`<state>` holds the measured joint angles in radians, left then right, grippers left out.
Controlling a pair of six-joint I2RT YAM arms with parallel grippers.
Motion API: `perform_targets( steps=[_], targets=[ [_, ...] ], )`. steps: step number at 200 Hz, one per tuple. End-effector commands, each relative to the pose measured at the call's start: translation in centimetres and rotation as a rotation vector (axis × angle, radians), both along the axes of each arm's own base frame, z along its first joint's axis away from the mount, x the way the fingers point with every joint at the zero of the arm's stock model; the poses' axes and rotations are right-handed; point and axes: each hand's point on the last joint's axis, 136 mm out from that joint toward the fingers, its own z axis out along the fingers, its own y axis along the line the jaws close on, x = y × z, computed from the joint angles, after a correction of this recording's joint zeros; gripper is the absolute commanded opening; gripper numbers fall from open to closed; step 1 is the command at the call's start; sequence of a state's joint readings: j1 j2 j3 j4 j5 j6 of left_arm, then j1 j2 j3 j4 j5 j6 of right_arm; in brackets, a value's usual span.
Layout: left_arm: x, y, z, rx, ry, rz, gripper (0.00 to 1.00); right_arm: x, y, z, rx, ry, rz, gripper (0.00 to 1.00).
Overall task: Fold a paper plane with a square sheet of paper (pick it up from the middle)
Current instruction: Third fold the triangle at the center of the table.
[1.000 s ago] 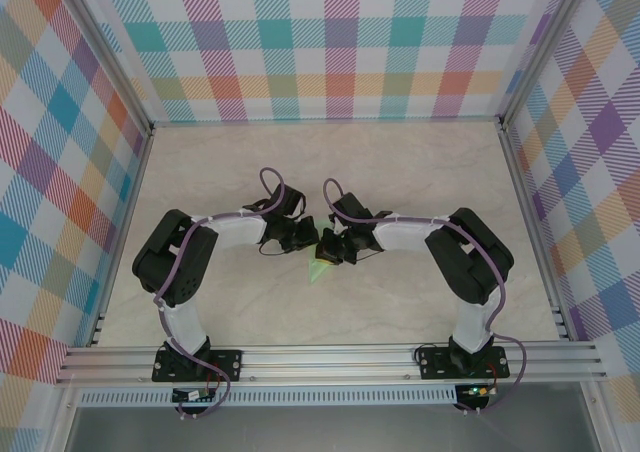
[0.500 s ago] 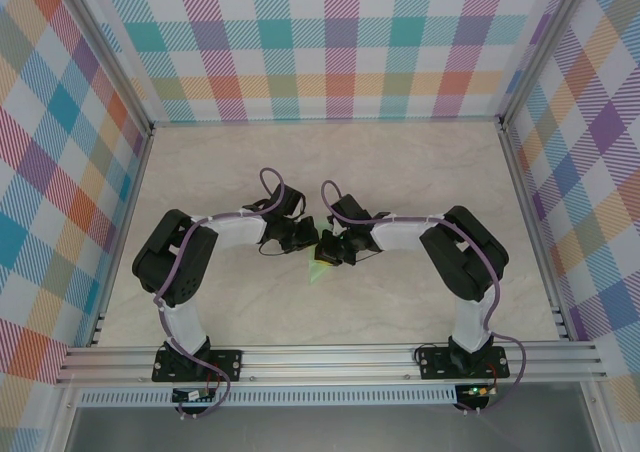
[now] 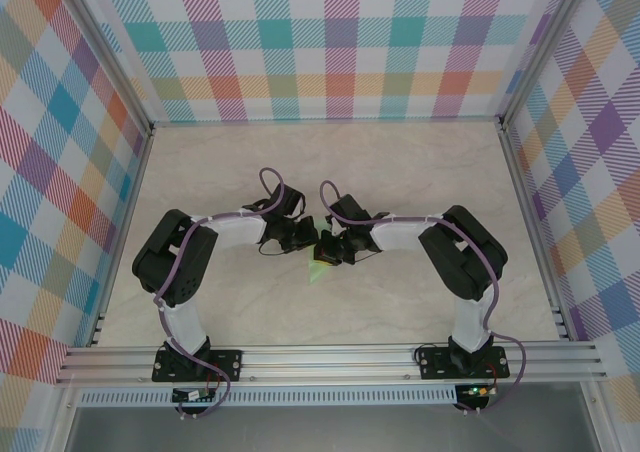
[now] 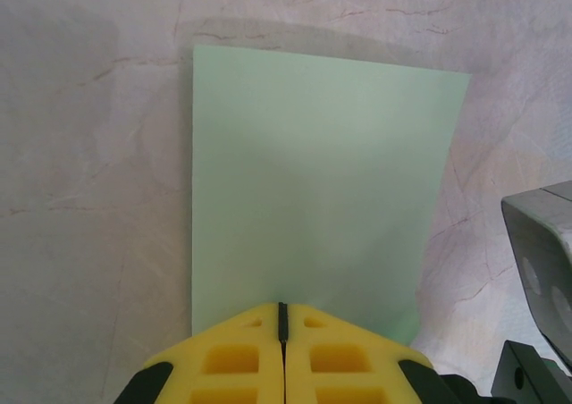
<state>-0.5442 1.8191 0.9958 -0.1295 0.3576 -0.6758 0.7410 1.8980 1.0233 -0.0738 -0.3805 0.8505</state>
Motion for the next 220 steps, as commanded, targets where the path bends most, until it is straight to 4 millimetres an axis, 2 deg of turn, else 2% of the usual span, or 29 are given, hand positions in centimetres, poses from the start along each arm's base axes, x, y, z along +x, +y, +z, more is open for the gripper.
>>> perform_targets(
  steps=[1,40,85,178,220],
  targets=[
    [-0.3,0.2,-0.1,0.001,0.019,-0.014,0.06,0.3,1.0,0.2,0.041,-0.034,0.028,0.06],
    [-0.2,0.3,0.1,0.001,0.014,-0.011,0.05,0.5,0.9,0.0,0.035,-0.038,0.012,0.06],
    [0.5,1.1,1.5,0.030,-0.035,0.012,0.05,0.2,0.5,-0.7,0.012,-0.024,0.009,0.06],
    [0.1,1.5,-0.5,0.048,0.011,0.022,0.01,0.3,0.6,-0.4,0.020,-0.035,0.008,0.06],
    [0.0,1.5,-0.3,0.040,0.011,0.020,0.01,0.3,0.5,-0.7,0.007,-0.027,0.012,0.06]
  ],
)
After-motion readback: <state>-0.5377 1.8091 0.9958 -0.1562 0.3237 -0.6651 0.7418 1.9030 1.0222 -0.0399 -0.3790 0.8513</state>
